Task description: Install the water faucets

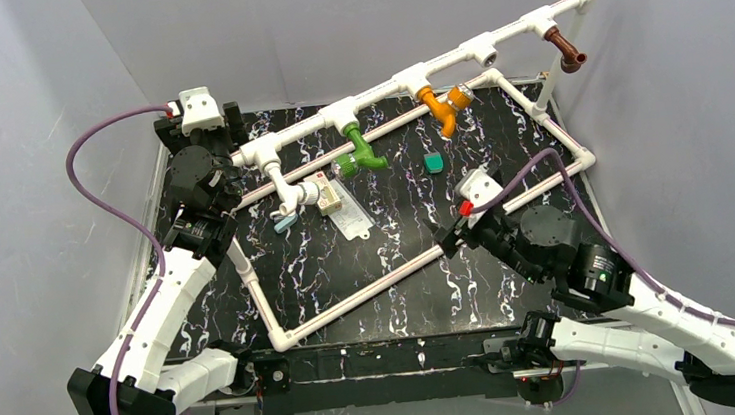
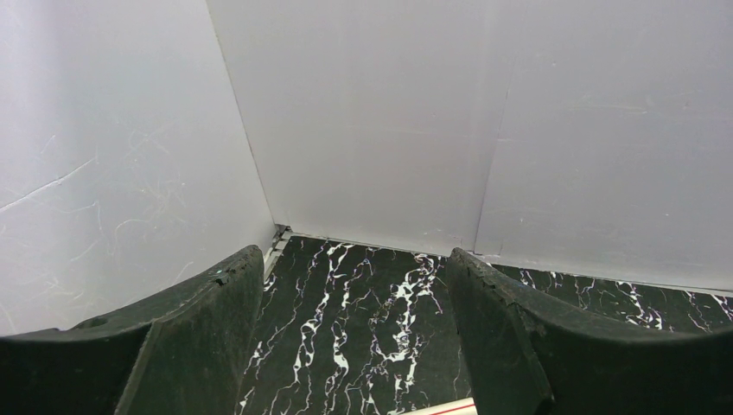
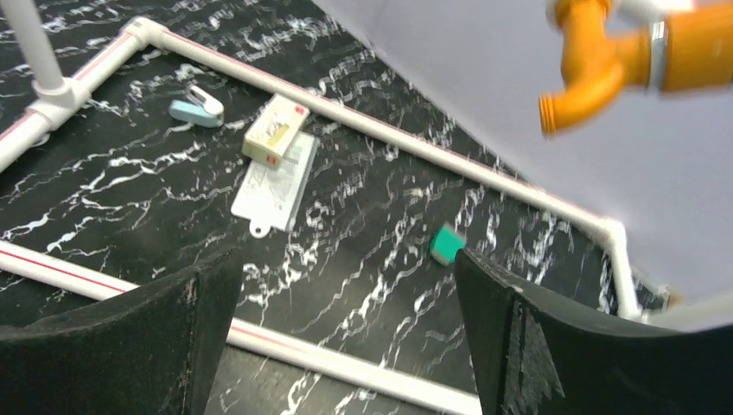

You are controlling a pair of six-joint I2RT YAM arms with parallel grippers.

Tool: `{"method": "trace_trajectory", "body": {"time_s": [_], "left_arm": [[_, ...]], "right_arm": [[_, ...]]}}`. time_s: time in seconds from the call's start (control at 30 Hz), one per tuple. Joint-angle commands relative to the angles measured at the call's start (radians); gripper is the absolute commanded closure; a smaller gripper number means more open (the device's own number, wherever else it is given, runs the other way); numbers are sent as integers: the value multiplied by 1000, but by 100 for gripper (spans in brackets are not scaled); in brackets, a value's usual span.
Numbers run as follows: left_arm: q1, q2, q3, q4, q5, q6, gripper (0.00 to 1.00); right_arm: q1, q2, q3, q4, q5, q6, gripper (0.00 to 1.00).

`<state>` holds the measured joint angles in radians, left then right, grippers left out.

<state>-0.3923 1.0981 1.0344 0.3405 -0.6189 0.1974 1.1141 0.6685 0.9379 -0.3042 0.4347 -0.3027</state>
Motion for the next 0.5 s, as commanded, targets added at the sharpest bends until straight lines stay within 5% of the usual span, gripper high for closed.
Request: {"method": "trace_trajectory", "body": {"time_s": [0.0, 0.3, 0.47], "left_arm": [[-60, 146, -145, -434, 106, -37, 25], [-60, 154, -143, -434, 120, -45, 25], [-61, 155, -143, -432, 126, -49, 25]], "right_arm": [[4, -52, -82, -49, 193, 191, 1], [1, -100, -325, 143, 481, 341, 1], [-55, -114, -460, 351, 470, 318, 1]]}}
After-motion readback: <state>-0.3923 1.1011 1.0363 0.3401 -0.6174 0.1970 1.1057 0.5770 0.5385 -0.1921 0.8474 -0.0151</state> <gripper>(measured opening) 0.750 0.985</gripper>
